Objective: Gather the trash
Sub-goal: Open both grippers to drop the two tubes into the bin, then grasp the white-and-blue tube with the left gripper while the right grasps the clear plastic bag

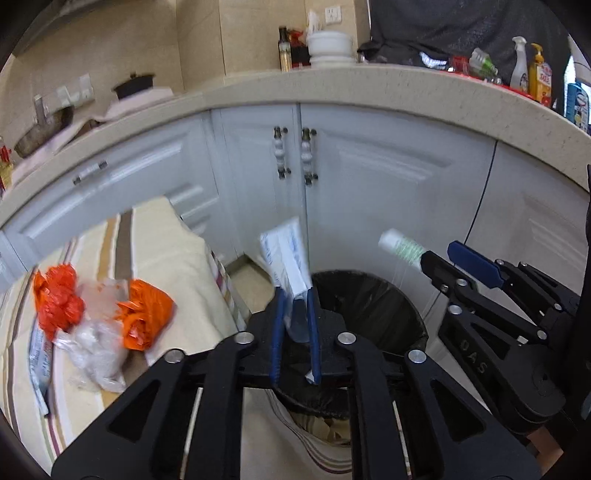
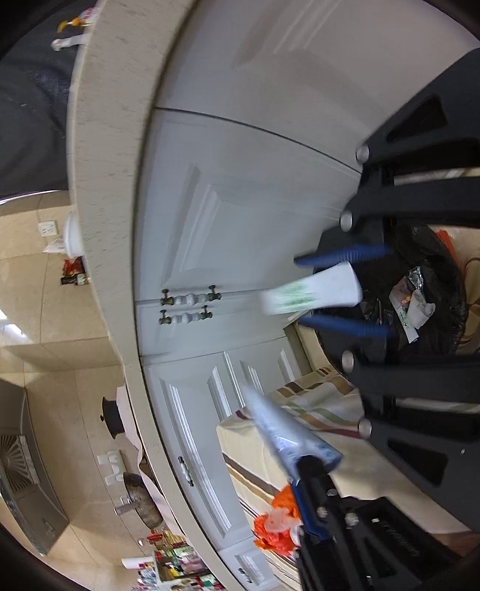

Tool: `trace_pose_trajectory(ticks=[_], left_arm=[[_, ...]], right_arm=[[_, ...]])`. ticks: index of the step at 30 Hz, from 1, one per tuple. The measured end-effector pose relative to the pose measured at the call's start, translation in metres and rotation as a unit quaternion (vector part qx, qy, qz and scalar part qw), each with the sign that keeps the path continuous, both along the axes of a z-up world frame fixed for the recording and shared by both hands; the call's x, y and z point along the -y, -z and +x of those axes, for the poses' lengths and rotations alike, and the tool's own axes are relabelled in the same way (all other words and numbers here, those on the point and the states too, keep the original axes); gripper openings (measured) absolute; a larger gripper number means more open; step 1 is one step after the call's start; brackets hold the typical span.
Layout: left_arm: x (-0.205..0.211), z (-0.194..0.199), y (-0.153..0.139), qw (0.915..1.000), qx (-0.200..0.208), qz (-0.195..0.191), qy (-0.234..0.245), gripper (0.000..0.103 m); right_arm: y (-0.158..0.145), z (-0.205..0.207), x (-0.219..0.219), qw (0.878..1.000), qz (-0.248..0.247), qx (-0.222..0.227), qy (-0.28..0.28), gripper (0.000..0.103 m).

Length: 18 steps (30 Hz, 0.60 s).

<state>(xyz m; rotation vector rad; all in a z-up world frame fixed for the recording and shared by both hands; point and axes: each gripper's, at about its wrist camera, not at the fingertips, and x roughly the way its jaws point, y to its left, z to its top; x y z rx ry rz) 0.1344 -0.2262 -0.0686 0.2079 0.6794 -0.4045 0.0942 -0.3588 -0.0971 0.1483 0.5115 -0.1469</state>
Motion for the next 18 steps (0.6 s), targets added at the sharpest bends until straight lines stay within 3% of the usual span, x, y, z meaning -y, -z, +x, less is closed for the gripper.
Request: trace_pose_trajectory(ticks=[3,7,18], left_arm=[[0.004,0.007,0.004,0.9998,-0.021,-0.005,-0.002,0.019],[0.004,0.003,0.005,0.9998,-0.016,-0.009,0.001,0.027],[-0.041,-0.005,-0.014,0.9988,-0.002,-0.037,-0.032,0.028]], right_arm=[[0.008,0.005,0.006,1.0,0.011,-0.005,0.007,0.047],[0.011,0.004,0.007,1.0,0.014,-0.008,0.008,0.047],[0.001,-0.003,-0.005,1.0,0.016,-0.004,0.0,0.05]])
